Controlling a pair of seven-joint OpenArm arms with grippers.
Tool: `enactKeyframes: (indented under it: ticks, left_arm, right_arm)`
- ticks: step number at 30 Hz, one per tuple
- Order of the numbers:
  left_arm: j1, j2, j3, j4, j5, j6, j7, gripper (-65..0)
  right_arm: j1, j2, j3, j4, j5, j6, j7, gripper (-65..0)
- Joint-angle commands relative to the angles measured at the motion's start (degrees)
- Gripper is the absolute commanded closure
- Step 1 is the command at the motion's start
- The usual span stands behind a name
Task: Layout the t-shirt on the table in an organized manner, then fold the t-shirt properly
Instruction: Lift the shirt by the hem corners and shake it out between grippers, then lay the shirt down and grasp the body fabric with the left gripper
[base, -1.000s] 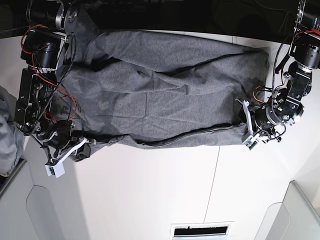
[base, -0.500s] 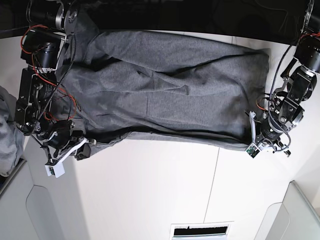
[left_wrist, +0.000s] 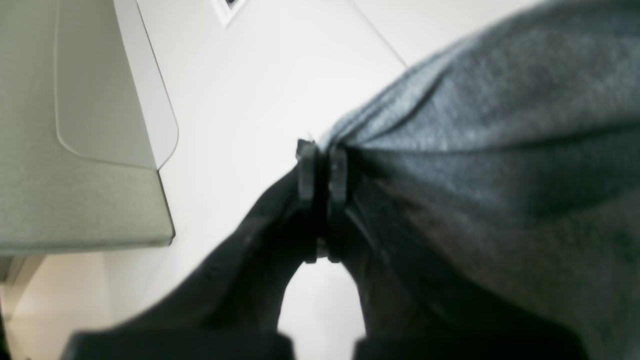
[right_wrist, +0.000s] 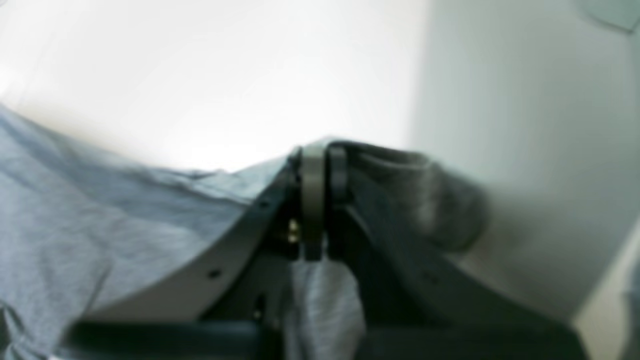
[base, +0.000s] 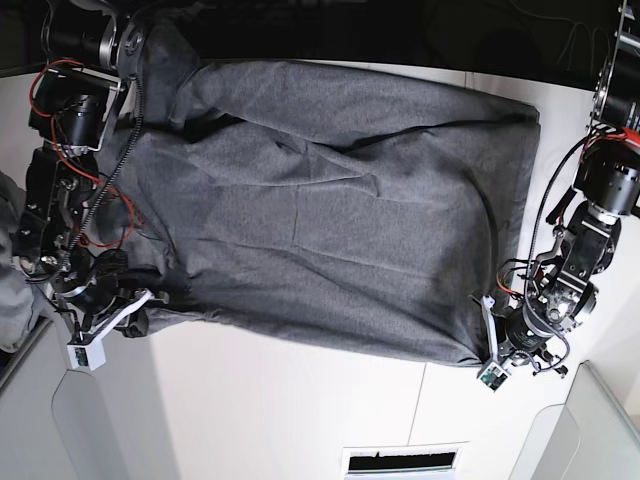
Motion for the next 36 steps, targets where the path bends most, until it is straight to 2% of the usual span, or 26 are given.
enactKeyframes:
  ticks: [1,4,5,6,10,14,17,20,23,28,32,36]
  left_arm:
    - [-2.6,-0.07,-0.5,-1.09,-0.24,0.85,-1.05,-5.2]
    - [-4.07,0.68,-0.5,-4.98,-2.89,0.85,-0.46,-23.7]
    - [-4.15,0.66,-0.5,-5.2,-3.76,0.85,0.96,-26.6]
    - [-4.15,0.66,-0.5,-5.2,-4.61,0.85,3.19,-27.1]
    - [-4.09,-0.09,-0.5,-4.42,-9.29,0.07,11.06,-27.0]
    - [-2.19,-4.28,-0.5,0.35,-18.34,-6.29,17.2,-27.0]
    - [2.69,-9.22,-0.5,7.43,-23.12,-9.07,18.84,-27.0]
    - [8.83,-13.66,-0.52,14.6,-24.92,-9.49,18.75,-27.0]
    - [14.88,-16.0,-0.52,20.87,-24.87,-9.46,18.75,-27.0]
    - [23.91,-15.8,-0.83,26.62,-22.93,-9.16,16.44,-27.0]
    - [26.34,-13.11,-0.83,26.38,-18.14,-3.58,14.86,-27.0]
    - [26.51,-10.45,-0.83,26.38,-17.66,-3.19,14.88,-27.0]
  right_arm:
    - [2.45,0.68,0.11,0.87,0.7,-0.11,1.49,-4.9]
    - [3.5,0.74,0.15,0.87,0.83,-2.03,0.87,-32.9]
    - [3.56,0.66,0.15,0.87,1.44,-2.1,0.74,-38.7]
    - [3.54,0.63,0.15,0.87,1.86,-2.08,0.31,-41.5]
    - [3.37,0.66,0.15,0.87,3.56,-2.05,-4.17,-41.5]
    - [1.75,1.22,0.33,0.96,5.55,-2.08,-11.39,-41.5]
    - [-1.9,2.86,1.14,1.31,10.4,-2.01,-12.61,-41.5]
    - [-5.01,3.82,3.65,1.75,12.15,-1.95,-12.44,-41.4]
    - [-7.08,4.31,7.69,1.86,13.38,-0.94,-12.48,-41.3]
    - [-11.34,4.66,13.49,1.86,13.81,0.74,-12.35,-41.3]
    - [-15.02,5.62,15.04,1.81,13.66,0.61,-8.85,-41.3]
    - [-17.66,7.17,15.02,1.79,12.96,0.52,-5.18,-41.2]
